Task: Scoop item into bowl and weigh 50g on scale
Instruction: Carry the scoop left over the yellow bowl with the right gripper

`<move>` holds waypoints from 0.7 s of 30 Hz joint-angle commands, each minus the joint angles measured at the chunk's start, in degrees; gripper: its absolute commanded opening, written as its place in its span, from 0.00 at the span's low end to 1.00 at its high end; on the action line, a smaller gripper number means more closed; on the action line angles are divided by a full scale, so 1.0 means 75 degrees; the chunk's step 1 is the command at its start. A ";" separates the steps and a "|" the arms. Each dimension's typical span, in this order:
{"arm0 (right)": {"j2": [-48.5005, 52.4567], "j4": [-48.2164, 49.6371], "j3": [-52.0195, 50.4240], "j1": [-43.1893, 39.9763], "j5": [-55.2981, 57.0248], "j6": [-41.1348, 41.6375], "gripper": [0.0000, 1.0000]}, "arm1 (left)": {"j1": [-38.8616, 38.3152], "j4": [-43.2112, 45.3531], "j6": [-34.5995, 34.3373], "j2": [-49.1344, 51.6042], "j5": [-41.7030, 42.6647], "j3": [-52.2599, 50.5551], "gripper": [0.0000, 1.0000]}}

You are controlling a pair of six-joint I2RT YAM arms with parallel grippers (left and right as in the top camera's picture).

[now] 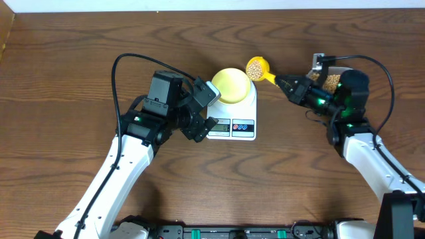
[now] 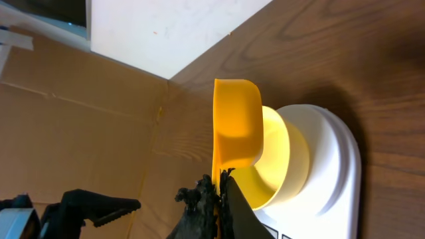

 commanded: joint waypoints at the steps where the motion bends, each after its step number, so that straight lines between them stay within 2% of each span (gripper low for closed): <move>1: 0.0052 0.0044 0.0076 0.0216 0.0446 -0.0064 0.01 | 0.0035 0.0003 0.0125 -0.0055 -0.0012 -0.0052 0.84; 16: 0.0052 0.0035 0.0076 0.0944 0.1055 -0.1603 0.01 | 0.0035 0.0003 0.0125 -0.0055 -0.0012 -0.0052 0.84; 21: 0.0052 -0.0023 0.0076 0.1087 0.1478 -0.1708 0.01 | 0.0035 0.0003 0.0125 -0.0055 -0.0012 -0.0052 0.84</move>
